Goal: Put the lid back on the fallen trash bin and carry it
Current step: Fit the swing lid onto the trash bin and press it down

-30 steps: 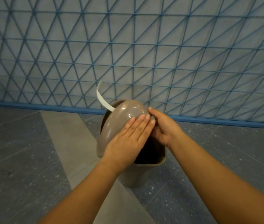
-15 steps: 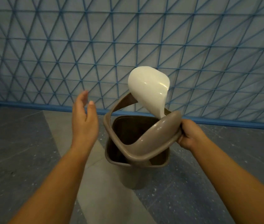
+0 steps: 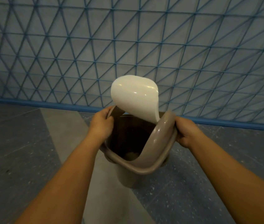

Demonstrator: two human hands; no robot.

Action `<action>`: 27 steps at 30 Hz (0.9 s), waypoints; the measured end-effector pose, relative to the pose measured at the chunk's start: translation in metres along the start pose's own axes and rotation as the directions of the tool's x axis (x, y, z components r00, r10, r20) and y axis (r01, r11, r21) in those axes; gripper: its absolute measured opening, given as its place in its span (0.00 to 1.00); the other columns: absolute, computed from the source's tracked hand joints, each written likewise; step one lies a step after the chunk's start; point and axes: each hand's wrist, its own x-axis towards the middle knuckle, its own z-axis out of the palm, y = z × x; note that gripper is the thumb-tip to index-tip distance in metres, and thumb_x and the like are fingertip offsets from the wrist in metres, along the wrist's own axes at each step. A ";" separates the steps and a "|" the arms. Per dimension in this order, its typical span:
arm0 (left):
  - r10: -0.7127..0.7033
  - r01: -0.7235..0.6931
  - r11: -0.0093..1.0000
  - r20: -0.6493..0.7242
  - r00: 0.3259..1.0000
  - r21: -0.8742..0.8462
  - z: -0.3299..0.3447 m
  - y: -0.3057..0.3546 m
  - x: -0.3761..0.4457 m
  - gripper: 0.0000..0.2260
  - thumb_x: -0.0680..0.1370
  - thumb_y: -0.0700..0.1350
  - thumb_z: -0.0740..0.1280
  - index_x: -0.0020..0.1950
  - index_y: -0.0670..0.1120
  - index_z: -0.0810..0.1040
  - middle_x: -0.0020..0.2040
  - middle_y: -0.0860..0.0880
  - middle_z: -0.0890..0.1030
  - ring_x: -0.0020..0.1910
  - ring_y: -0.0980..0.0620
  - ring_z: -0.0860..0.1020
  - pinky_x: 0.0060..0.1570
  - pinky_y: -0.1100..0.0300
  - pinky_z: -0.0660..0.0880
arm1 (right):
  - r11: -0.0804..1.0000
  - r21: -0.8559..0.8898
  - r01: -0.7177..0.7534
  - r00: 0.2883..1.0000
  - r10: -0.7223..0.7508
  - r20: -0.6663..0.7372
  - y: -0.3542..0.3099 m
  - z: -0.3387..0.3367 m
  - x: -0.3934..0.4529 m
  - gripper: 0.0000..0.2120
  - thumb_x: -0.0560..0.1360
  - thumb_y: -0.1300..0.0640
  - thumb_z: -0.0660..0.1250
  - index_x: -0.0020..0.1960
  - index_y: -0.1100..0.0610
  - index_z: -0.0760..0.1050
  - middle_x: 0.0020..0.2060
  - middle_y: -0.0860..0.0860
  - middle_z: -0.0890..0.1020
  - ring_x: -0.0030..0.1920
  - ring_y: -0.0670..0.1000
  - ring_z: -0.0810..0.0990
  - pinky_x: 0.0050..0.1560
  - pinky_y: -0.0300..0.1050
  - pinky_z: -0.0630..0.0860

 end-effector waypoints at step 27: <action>-0.093 0.088 0.972 -0.015 0.996 -0.217 0.019 -0.017 -0.026 0.17 0.77 0.52 0.53 0.62 0.59 0.74 0.51 0.62 0.77 0.50 0.61 0.75 0.49 0.60 0.68 | 0.898 -0.165 0.407 0.902 -0.367 0.230 0.068 0.007 0.002 0.35 0.66 0.33 0.64 0.71 0.39 0.63 0.63 0.42 0.77 0.59 0.43 0.77 0.55 0.42 0.74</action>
